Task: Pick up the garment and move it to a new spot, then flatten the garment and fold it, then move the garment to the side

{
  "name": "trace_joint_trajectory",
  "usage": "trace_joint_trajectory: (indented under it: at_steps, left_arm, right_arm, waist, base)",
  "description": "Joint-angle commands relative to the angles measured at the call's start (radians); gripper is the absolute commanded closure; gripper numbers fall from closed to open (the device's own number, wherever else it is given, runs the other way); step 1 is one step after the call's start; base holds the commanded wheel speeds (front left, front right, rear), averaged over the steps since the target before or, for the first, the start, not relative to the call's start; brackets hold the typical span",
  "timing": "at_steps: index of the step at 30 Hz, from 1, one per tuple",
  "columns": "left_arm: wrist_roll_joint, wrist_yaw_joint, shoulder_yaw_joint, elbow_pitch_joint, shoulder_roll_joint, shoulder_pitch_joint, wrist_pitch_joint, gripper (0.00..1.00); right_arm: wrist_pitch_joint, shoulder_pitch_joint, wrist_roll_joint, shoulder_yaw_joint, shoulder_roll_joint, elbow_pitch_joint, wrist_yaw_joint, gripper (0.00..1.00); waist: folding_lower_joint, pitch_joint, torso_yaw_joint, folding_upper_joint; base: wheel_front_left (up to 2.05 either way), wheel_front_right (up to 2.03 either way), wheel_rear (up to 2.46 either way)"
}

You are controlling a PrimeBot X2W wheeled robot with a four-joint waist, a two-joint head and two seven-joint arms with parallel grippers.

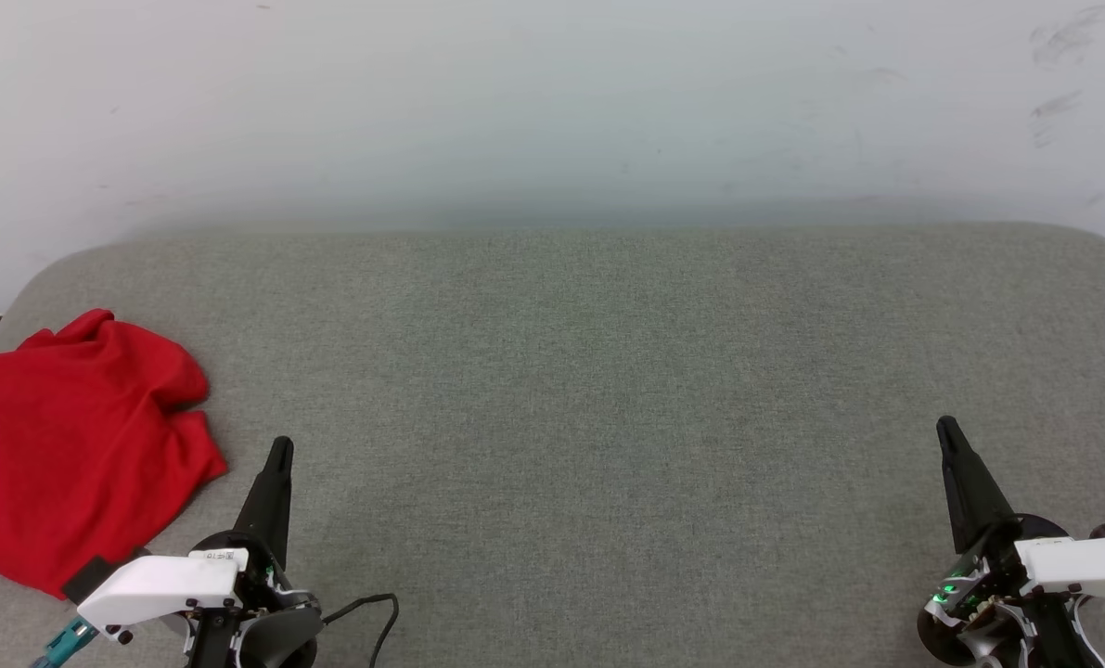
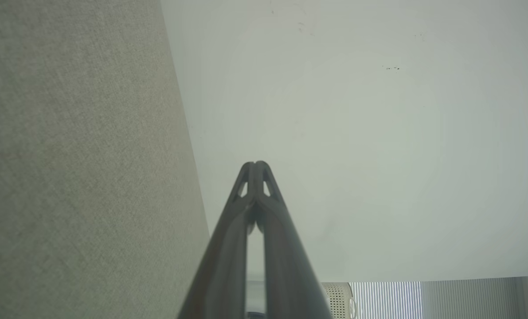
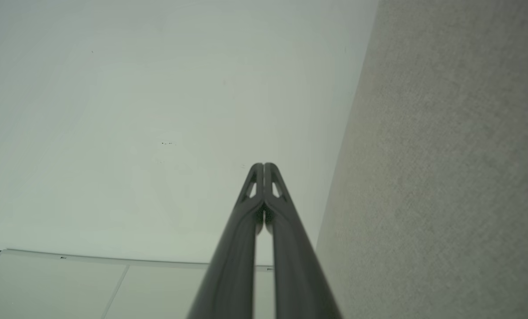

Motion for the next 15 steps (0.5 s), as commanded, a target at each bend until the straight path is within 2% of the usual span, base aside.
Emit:
trace_joint_trajectory:
  at_steps: [1, 15]
  left_arm:
    - [-0.001, -0.002, 0.001, 0.001, -0.001, -0.007, 0.002, 1.0]
    - [-0.001, -0.002, 0.001, 0.001, -0.001, -0.007, 0.002, 1.0]
  right_arm:
    - [0.0, -0.012, -0.004, 0.0, 0.003, 0.001, 0.0, 1.0]
    - [0.0, -0.012, -0.004, 0.0, 0.003, 0.001, 0.0, 1.0]
  waist:
    - [0.0, 0.0, 0.0, 0.0]
    - [0.0, 0.0, 0.0, 0.0]
  base:
    - [0.0, 0.0, 0.0]
    - [0.0, 0.0, 0.0]
